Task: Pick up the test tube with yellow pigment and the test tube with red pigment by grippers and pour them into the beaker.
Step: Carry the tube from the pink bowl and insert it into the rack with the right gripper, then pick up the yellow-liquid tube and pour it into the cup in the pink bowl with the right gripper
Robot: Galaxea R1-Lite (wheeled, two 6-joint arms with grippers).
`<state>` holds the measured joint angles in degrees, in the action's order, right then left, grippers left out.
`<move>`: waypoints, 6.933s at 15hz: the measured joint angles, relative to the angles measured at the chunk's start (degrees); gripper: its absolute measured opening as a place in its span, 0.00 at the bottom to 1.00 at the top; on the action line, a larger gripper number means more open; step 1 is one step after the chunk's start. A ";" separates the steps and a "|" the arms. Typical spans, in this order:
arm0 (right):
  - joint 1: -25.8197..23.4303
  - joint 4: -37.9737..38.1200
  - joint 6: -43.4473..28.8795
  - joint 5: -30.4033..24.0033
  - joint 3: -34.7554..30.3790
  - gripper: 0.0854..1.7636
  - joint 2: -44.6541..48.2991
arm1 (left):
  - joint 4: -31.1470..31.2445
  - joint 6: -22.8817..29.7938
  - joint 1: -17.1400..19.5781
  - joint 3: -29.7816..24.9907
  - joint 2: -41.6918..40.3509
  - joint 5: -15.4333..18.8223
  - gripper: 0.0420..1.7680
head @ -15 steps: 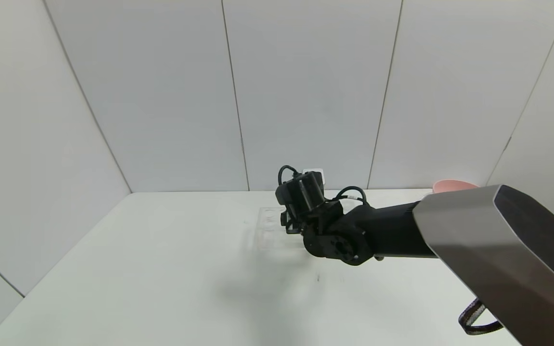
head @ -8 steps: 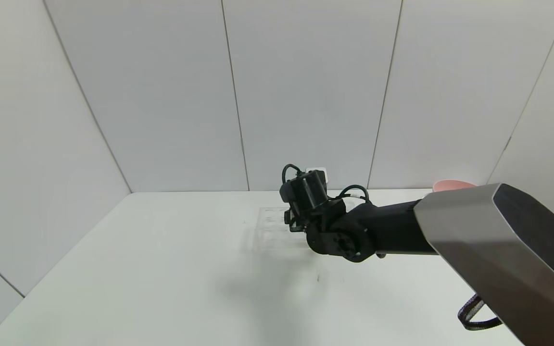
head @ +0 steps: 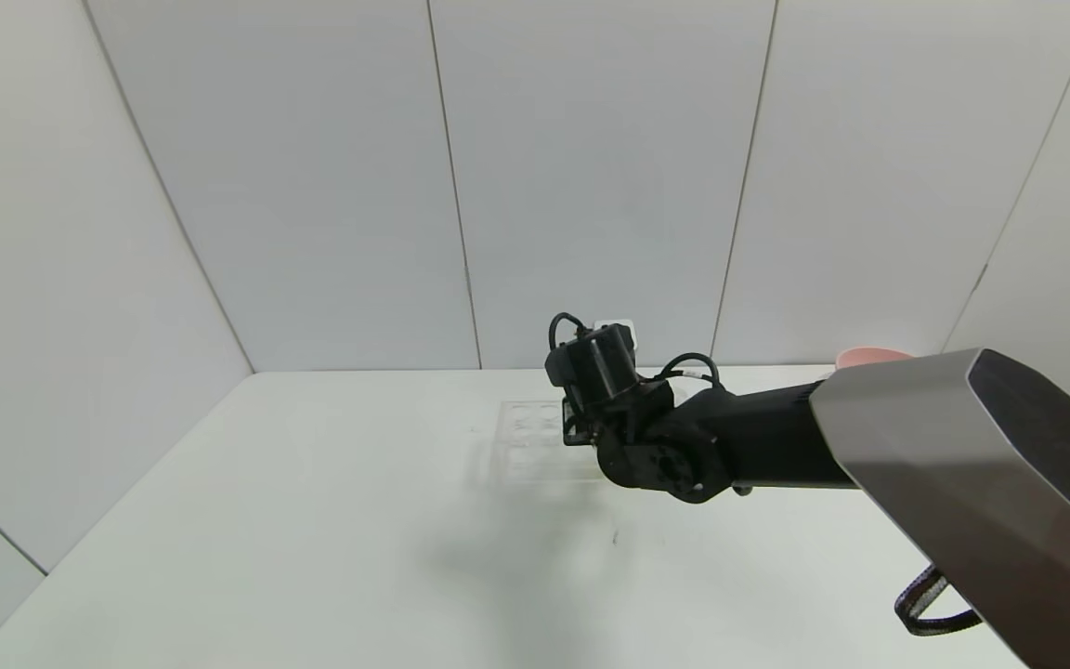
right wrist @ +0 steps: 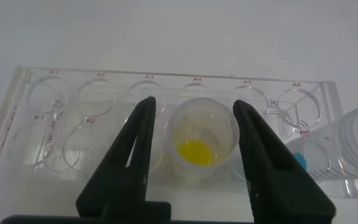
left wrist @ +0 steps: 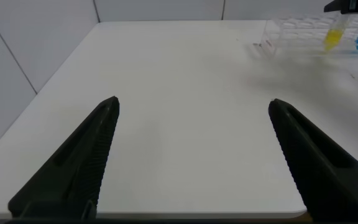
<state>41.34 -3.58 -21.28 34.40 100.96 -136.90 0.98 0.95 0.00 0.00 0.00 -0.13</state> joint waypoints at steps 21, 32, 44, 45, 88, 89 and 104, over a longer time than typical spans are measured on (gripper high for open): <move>0.44 0.02 6.10 0.27 -1.22 0.26 7.90 | 0.00 0.00 0.00 0.00 0.00 -0.02 0.97; 0.74 0.48 6.78 -1.28 -5.51 0.26 13.67 | 0.00 0.00 0.00 0.00 0.00 -0.02 0.97; -23.34 1.07 29.68 -46.23 -38.49 0.26 43.19 | 0.00 0.00 0.00 0.00 0.00 -0.02 0.97; -27.50 1.60 32.63 -49.13 -39.28 0.26 44.24 | 0.00 0.00 0.00 0.00 0.00 -0.02 0.97; -47.23 45.51 91.05 -40.34 13.67 0.26 14.19 | 0.00 0.00 0.00 0.00 0.00 -0.02 0.97; -46.87 46.53 91.73 -40.31 13.67 0.26 14.30 | 0.00 0.02 0.00 0.00 0.00 -0.02 0.97; -40.00 49.98 95.05 -22.26 13.64 0.26 12.59 | 0.00 0.02 0.00 0.00 0.00 -0.02 0.97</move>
<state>1.34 46.40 73.77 12.14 114.60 -124.31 0.98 0.98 0.00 0.00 0.00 -0.16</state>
